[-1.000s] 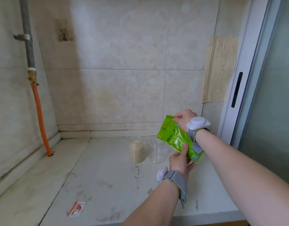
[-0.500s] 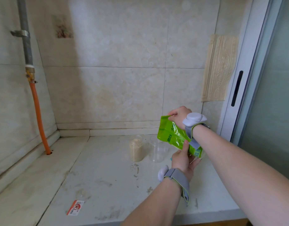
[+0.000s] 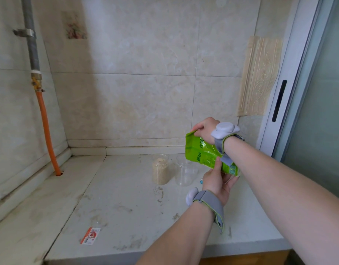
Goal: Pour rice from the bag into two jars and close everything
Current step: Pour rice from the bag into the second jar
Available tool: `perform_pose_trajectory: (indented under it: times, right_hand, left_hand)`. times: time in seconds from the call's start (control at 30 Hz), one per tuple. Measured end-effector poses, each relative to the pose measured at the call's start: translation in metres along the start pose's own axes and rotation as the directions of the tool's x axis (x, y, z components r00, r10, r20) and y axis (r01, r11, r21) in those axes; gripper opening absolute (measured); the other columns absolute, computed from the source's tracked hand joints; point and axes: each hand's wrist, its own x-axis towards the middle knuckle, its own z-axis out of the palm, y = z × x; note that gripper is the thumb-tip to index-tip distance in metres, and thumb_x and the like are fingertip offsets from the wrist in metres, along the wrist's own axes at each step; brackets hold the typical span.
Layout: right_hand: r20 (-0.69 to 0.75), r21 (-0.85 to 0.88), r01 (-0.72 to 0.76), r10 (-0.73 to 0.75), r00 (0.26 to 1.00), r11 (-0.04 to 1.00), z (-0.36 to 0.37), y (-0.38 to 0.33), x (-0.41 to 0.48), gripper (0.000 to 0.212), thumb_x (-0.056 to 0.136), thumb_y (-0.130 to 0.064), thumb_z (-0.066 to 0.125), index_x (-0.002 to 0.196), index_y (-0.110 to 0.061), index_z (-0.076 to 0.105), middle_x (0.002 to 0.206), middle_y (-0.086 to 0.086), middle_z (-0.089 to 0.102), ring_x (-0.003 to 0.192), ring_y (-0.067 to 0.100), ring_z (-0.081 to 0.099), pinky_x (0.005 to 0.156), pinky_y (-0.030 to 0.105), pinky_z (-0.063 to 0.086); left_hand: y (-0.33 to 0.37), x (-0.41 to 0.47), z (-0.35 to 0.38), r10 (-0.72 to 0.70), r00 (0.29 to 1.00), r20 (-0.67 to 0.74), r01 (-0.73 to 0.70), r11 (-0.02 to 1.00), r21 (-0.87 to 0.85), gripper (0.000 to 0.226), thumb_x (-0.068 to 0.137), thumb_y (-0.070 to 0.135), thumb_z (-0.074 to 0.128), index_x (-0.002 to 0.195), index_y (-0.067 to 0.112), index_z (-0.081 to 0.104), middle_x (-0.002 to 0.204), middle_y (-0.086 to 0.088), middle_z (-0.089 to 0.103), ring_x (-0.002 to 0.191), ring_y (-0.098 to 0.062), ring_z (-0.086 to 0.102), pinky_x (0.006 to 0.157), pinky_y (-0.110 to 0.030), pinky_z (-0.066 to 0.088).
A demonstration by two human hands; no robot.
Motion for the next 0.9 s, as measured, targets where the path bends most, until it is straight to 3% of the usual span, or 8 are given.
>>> perform_pose_trajectory:
  times: [0.1, 0.27, 0.57, 0.8, 0.9]
  right_hand:
    - [0.000, -0.006, 0.018, -0.018, 1.000, 1.000, 0.002, -0.001, 0.001, 0.025, 0.087, -0.016, 0.060, 0.102, -0.029, 0.074, 0.099, 0.002, 0.071, 0.096, 0.023, 0.065, 0.073, 0.018, 0.040]
    - [0.028, -0.049, 0.068, -0.066, 0.997, 0.997, 0.004, -0.007, 0.002, 0.028, 0.088, -0.015, 0.057, 0.101, -0.032, 0.074, 0.099, 0.003, 0.072, 0.091, 0.024, 0.066, 0.071, 0.021, 0.045]
    - [0.089, -0.141, 0.138, -0.126, 0.988, 0.980, 0.005, -0.015, 0.005, 0.034, 0.088, -0.009, 0.052, 0.103, -0.030, 0.074, 0.107, 0.002, 0.072, 0.098, 0.024, 0.064, 0.076, 0.019, 0.043]
    - [0.130, -0.200, 0.150, -0.125, 0.984, 0.968, 0.005, -0.017, 0.007, 0.037, 0.084, -0.008, 0.051, 0.098, -0.033, 0.075, 0.094, -0.003, 0.069, 0.098, 0.024, 0.066, 0.089, 0.029, 0.054]
    - [0.131, -0.242, 0.162, -0.133, 0.982, 0.957, 0.007, -0.018, 0.008, 0.042, 0.083, -0.005, 0.048, 0.098, -0.035, 0.075, 0.104, -0.002, 0.072, 0.098, 0.023, 0.065, 0.089, 0.030, 0.054]
  left_hand:
    - [0.004, -0.006, 0.002, -0.002, 1.000, 0.008, 0.003, 1.000, -0.013, 0.026, 0.096, 0.029, 0.054, 0.077, 0.010, 0.053, 0.043, 0.005, 0.057, 0.043, -0.008, 0.060, 0.057, -0.028, 0.058]
    - [0.005, -0.001, 0.001, 0.005, 1.000, 0.030, -0.003, 0.998, -0.063, 0.025, 0.095, 0.031, 0.056, 0.090, 0.007, 0.061, 0.070, -0.007, 0.068, 0.066, -0.020, 0.069, 0.064, -0.035, 0.060]
    - [0.011, -0.001, 0.003, -0.003, 0.998, 0.056, 0.012, 0.986, -0.164, 0.024, 0.095, 0.028, 0.055, 0.095, 0.004, 0.060, 0.088, -0.014, 0.067, 0.064, -0.021, 0.070, 0.057, -0.035, 0.060]
    - [0.014, -0.002, 0.004, -0.002, 0.999, 0.045, 0.010, 0.984, -0.180, 0.024, 0.095, 0.029, 0.056, 0.093, 0.005, 0.060, 0.087, -0.014, 0.065, 0.070, -0.023, 0.068, 0.061, -0.036, 0.060]
    - [0.015, -0.004, 0.005, -0.007, 0.999, 0.047, 0.017, 0.977, -0.211, 0.024, 0.095, 0.027, 0.057, 0.089, 0.004, 0.060, 0.074, -0.013, 0.067, 0.060, -0.021, 0.069, 0.055, -0.035, 0.060]
